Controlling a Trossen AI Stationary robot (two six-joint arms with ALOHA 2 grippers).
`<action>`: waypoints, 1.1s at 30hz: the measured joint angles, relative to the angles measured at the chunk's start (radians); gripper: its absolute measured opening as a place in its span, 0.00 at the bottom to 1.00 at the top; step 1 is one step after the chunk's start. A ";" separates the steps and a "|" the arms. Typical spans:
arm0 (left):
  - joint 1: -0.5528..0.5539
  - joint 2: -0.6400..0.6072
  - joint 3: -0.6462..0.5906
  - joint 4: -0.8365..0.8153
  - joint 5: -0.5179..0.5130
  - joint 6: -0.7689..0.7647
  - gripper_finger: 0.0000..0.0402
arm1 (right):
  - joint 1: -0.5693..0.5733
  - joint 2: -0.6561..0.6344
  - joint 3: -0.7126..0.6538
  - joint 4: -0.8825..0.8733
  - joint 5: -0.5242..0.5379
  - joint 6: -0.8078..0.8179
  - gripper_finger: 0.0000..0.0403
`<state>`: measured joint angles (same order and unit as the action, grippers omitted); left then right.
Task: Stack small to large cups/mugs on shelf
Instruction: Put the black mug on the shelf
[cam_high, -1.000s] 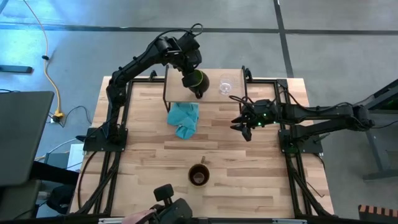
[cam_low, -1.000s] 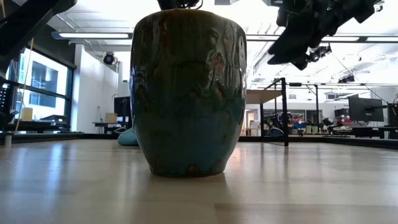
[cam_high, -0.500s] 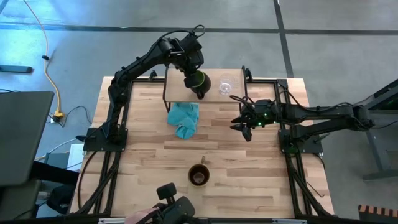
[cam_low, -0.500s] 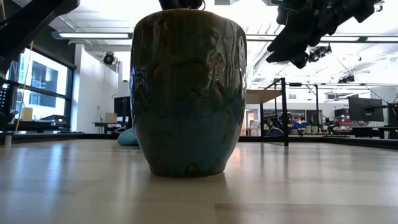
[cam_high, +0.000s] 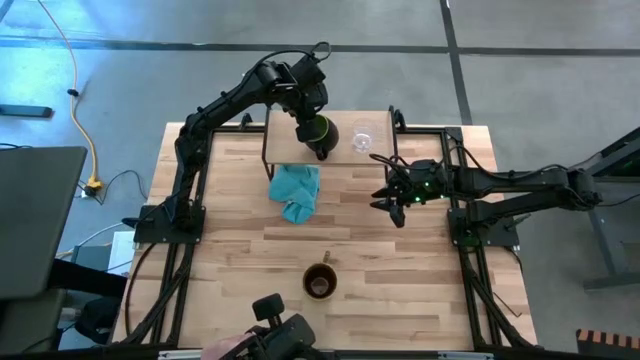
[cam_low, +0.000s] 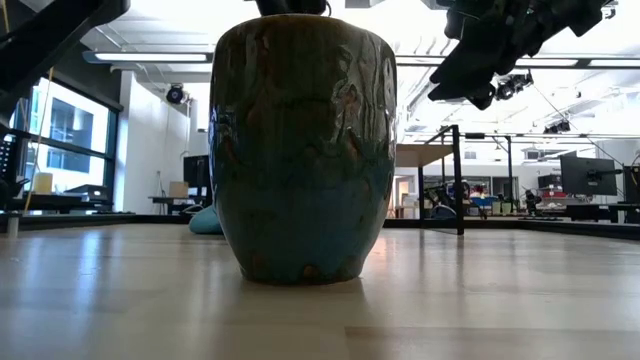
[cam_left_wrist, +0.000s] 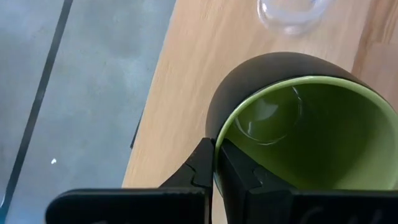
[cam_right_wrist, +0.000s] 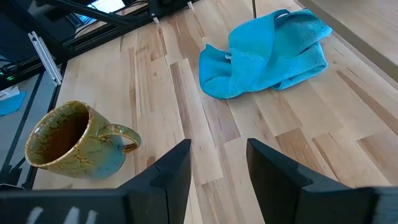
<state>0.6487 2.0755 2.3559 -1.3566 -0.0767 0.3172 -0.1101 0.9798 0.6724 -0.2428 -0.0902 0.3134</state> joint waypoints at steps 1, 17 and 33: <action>-0.001 0.006 0.001 -0.001 -0.003 0.000 0.00 | 0.000 0.000 0.000 0.000 0.000 0.000 0.36; 0.000 0.016 0.001 0.009 0.003 0.000 0.00 | 0.000 0.000 0.000 0.000 -0.009 -0.007 0.36; 0.000 0.017 0.001 0.018 0.023 0.000 0.03 | 0.000 0.000 0.000 0.000 -0.008 -0.019 0.36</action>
<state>0.6483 2.0930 2.3569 -1.3385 -0.0533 0.3176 -0.1104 0.9798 0.6720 -0.2428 -0.0986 0.2943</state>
